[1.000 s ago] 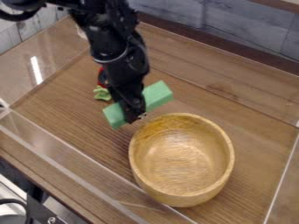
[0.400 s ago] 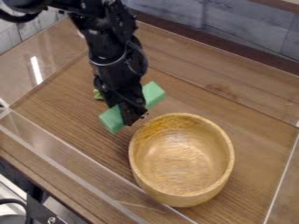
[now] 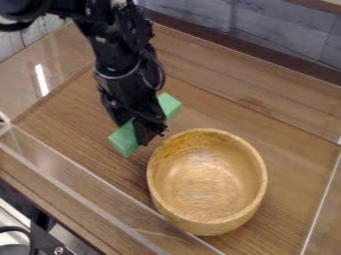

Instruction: Remove the green stick from the brown bowl and put it on the table

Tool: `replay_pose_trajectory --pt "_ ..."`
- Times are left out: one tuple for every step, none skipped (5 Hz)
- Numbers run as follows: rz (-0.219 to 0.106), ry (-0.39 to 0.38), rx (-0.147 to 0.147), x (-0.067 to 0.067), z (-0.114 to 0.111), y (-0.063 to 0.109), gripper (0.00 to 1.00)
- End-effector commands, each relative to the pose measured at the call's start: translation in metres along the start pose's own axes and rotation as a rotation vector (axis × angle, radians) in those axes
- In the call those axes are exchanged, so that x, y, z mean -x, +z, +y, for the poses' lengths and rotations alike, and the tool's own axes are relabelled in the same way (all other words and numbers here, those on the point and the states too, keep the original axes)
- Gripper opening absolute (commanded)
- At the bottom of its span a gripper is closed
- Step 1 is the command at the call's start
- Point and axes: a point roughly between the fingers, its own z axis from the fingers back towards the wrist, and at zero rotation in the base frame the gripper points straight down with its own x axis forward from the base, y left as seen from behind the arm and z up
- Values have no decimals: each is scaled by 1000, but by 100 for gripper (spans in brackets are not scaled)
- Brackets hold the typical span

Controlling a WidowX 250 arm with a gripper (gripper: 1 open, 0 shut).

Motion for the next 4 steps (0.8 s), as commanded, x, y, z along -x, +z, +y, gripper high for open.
replay_pose_trajectory --pt "-25 62 -30 -4 6 -1 0" --pt "-21 116 -40 1 10 -6 0" --pt "-18 163 -51 -1 4 -2 0" --pt "-18 211 -63 -6 -1 2 0"
